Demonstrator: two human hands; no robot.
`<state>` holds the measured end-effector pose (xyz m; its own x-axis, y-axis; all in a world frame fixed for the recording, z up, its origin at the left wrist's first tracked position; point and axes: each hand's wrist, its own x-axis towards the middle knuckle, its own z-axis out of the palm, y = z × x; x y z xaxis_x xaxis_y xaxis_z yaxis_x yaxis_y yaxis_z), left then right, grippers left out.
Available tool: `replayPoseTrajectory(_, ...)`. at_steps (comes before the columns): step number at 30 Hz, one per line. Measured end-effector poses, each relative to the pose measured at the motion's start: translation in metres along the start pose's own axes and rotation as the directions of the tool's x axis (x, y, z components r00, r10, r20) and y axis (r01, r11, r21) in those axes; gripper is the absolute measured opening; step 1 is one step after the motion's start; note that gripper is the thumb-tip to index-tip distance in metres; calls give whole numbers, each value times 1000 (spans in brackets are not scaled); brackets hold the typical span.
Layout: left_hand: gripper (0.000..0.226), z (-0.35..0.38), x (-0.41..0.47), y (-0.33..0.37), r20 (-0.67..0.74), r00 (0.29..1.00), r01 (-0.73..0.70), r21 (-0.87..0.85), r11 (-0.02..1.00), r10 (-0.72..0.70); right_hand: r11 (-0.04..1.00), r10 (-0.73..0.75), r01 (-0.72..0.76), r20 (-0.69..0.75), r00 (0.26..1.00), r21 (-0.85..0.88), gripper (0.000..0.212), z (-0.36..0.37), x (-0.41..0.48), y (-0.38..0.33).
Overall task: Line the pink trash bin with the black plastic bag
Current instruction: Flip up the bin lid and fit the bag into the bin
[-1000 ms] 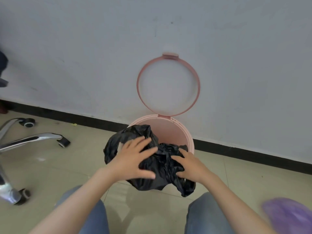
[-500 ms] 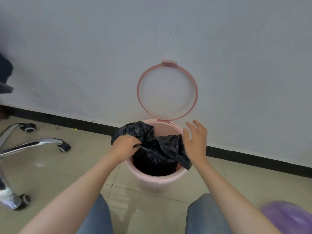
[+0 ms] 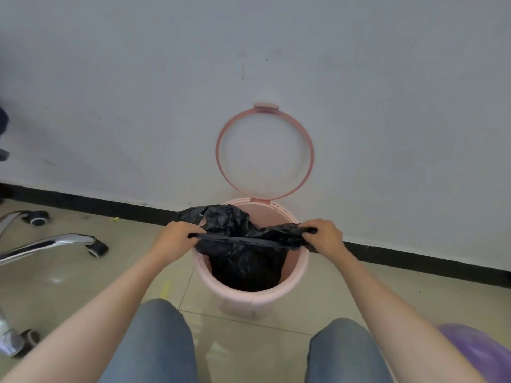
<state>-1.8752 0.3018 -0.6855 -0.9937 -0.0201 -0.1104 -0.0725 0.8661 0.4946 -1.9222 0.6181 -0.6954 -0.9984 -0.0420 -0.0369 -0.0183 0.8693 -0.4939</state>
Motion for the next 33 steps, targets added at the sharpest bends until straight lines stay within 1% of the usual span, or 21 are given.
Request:
replayPoseTrajectory(1, 29, 0, 1, 0, 7, 1000, -5, 35, 999, 5, 995, 98, -95, -74, 992, 44, 31, -9, 6, 7)
replayPoseTrajectory(3, 29, 4, 1, 3, 48, 998, -43, 106, 993, 38, 955, 292, -297, -167, 942, -7, 36, -18, 11, 17)
replayPoseTrajectory(5, 31, 12, -3, 7, 72, 996, -62, 113, 992, 55, 941, 327, -339, -218, 920, -17, 40, -19, 6, 9)
replayPoseTrajectory(6, 32, 15, -4, 9, 62, 997, -53, 79, 996, 48, 965, 248, -263, -271, 930, -22, 39, -18, 0, 2)
replayPoseTrajectory(8, 33, 17, -5, 13, 10, 1000, -14, -48, 999, 14, 983, -127, 65, -388, 913, -170, 34, -12, -14, -12)
replayPoseTrajectory(9, 31, 16, -3, 16, -22, 1000, -7, -130, 992, 4, 940, -319, 241, -369, 873, -242, 33, -11, -22, -17)
replayPoseTrajectory(10, 28, 14, -1, 17, -59, 998, -7, -207, 978, -5, 860, -488, 403, -274, 828, -313, 36, -8, -28, -17)
replayPoseTrajectory(11, 25, 10, 0, 18, -86, 996, -5, -286, 958, -21, 770, -594, 521, -117, 796, -368, 41, -2, -34, -16)
replayPoseTrajectory(12, 22, 6, 1, 19, -100, 994, -4, -369, 929, -36, 704, -614, 582, 62, 787, -408, 46, 5, -39, -15)
replayPoseTrajectory(14, 18, -2, 0, 21, -101, 993, 0, -491, 871, -57, 705, -462, 553, 303, 833, -445, 55, 17, -46, -10)
replayPoseTrajectory(15, 16, -5, -1, 22, -106, 992, 0, -512, 859, -63, 734, -366, 495, 343, 865, -464, 58, 21, -46, -6)
replayPoseTrajectory(17, 18, -6, -3, 26, -130, 990, -12, -489, 872, -59, 751, -274, 407, 316, 908, -520, 54, 23, -41, -1)
replayPoseTrajectory(19, 32, -2, -6, 27, -94, 995, -57, -405, 912, 20, 748, -263, 386, 292, 919, -541, 42, 20, -34, 4)
replayPoseTrajectory(20, 43, 3, -9, 28, -30, 996, -93, -323, 942, 89, 731, -270, 405, 313, 911, -548, 35, 19, -32, 6)
replayPoseTrajectory(22, 56, 19, -15, 30, 135, 975, -172, -47, 984, 177, 648, -346, 448, 287, 894, -616, 18, 21, -34, 8)
replayPoseTrajectory(24, 49, 34, -18, 33, 211, 957, -244, 211, 946, 200, 611, -373, 442, 254, 892, -656, 26, 21, -38, 7)
replayPoseTrajectory(25, 39, 40, -18, 34, 192, 956, -268, 270, 925, 221, 624, -411, 460, 234, 881, -632, 29, 21, -38, 10)
replayPoseTrajectory(27, 22, 42, -18, 35, 95, 969, -244, 223, 944, 228, 629, -491, 493, 185, 851, -601, 29, 10, -37, 14)
replayPoseTrajectory(29, 17, 39, -17, 31, 17, 979, -205, 65, 977, 204, 616, -554, 501, 117, 824, -608, 31, -1, -38, 17)
replayPoseTrajectory(31, 18, 34, -20, 26, 14, 979, -202, -3, 979, 202, 606, -578, 478, 61, 814, -636, 31, -8, -42, 22)
replayPoseTrajectory(33, 21, 33, -26, 21, 77, 973, -216, -8, 976, 216, 581, -631, 494, 26, 776, -647, 30, -9, -49, 30)
